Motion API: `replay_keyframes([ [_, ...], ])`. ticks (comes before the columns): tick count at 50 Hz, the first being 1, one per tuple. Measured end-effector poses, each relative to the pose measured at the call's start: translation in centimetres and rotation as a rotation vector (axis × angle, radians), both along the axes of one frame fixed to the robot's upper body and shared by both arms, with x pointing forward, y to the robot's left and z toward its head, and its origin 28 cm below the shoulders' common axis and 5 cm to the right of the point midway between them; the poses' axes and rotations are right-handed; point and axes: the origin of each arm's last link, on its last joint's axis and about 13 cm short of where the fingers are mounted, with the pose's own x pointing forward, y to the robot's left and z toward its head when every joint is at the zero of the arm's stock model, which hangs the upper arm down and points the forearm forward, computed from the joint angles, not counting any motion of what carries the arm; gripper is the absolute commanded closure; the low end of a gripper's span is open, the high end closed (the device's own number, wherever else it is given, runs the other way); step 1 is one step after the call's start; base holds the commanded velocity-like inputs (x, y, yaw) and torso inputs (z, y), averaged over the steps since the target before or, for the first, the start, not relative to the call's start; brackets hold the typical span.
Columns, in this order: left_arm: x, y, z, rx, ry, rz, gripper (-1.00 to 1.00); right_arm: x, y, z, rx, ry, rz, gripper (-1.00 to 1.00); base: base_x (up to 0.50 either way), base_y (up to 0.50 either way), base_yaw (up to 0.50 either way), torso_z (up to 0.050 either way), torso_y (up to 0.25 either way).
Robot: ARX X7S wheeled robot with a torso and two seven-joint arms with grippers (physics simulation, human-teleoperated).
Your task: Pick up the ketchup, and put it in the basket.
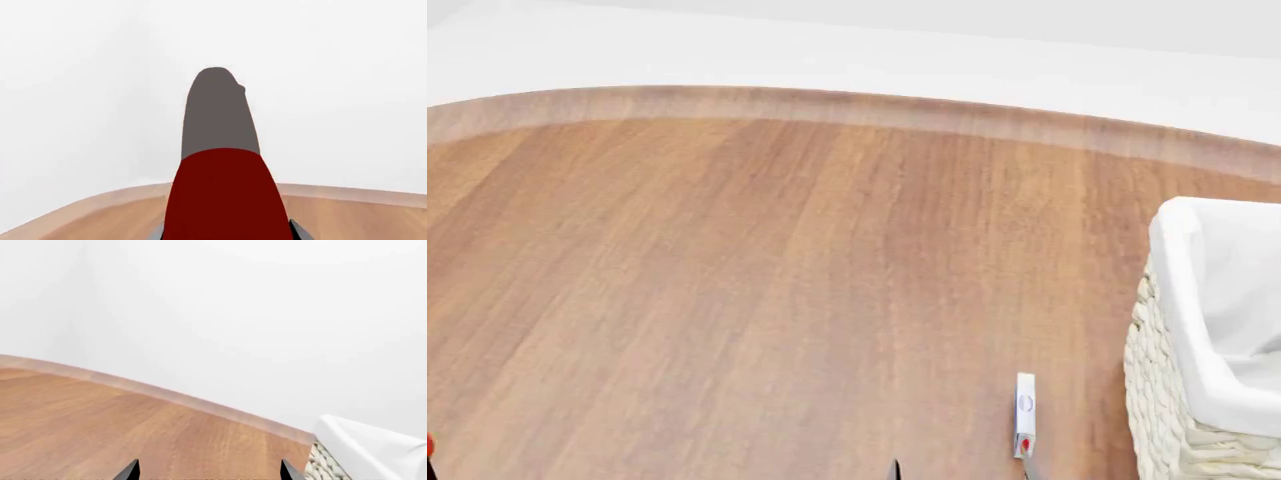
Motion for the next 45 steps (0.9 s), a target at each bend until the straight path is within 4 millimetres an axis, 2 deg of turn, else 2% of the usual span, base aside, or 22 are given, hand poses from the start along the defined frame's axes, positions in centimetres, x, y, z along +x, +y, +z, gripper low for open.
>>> replay_keyframes([
  [10, 3.0, -1.8, 4.1, -0.002, -0.024, -0.169, 1.00, 0.0, 0.1, -0.2, -0.002, 0.007, 0.006, -1.00, 0.00, 0.00, 0.00, 0.000, 0.000],
  [21, 5.4, -3.4, 7.2, -0.035, 0.009, -0.370, 1.00, 0.1, 0.0, -0.2, -0.001, 0.010, 0.009, -1.00, 0.00, 0.00, 0.00, 0.000, 0.000],
  [30, 7.6, -4.4, 8.5, -0.047, 0.059, -0.541, 1.00, 0.1, 0.0, -0.3, -0.001, 0.012, 0.011, -1.00, 0.00, 0.00, 0.00, 0.000, 0.001],
  [45, 11.6, -5.3, 9.3, 0.013, 0.076, -0.819, 1.00, 0.1, 0.0, -0.3, -0.005, 0.014, 0.015, -1.00, 0.00, 0.00, 0.00, 0.000, 0.000],
])
